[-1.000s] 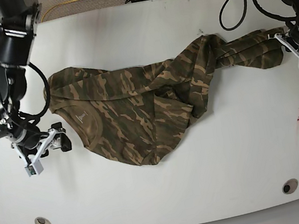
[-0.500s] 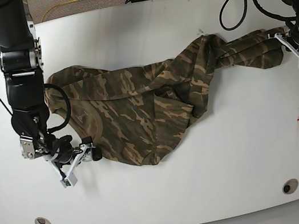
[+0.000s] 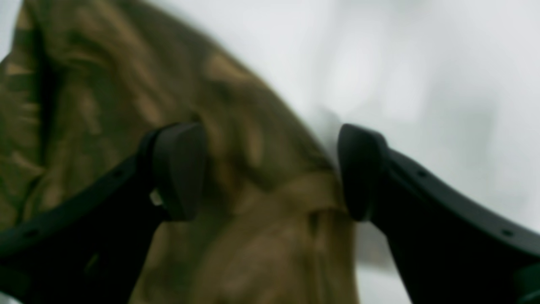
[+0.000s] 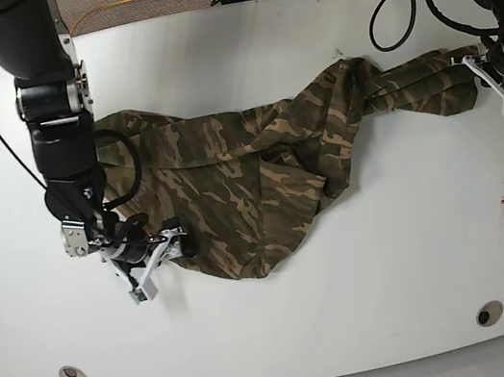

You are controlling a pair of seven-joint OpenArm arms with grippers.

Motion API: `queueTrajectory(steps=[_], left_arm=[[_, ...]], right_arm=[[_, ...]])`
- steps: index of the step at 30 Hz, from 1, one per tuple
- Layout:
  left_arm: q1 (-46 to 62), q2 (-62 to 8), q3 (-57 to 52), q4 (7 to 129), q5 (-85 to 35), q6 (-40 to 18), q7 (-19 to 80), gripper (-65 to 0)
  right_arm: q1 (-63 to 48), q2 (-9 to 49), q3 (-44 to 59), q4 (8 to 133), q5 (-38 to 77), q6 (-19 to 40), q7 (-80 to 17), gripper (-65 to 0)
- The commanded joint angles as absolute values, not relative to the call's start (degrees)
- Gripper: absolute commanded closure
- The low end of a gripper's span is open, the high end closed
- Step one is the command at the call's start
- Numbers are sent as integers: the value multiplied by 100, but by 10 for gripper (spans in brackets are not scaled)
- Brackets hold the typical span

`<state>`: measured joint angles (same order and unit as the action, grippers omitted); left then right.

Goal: Fold the T-shirt properly
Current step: 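Release with the right gripper and regrasp the shirt hem lower, then lift and shake the shirt with both grippers, laying it flat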

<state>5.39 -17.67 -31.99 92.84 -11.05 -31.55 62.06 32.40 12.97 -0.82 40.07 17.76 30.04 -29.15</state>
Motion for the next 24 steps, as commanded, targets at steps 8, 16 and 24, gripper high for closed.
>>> queueTrajectory(steps=[8, 16, 24], left_arm=[[444, -1877, -3222, 9393, -1121, -3134, 6141, 0], [435, -1903, -2941, 9393, -1121, -3134, 6141, 0], [321, -1886, -2730, 9393, -1121, -3134, 6141, 0]], right_arm=[[2958, 1015, -92, 4673, 1745, 3055, -3310, -300], [2870, 1059, -92, 4787, 1780, 3073, -3319, 0], [2360, 1323, -84, 6290, 1780, 3055, -3943, 0]])
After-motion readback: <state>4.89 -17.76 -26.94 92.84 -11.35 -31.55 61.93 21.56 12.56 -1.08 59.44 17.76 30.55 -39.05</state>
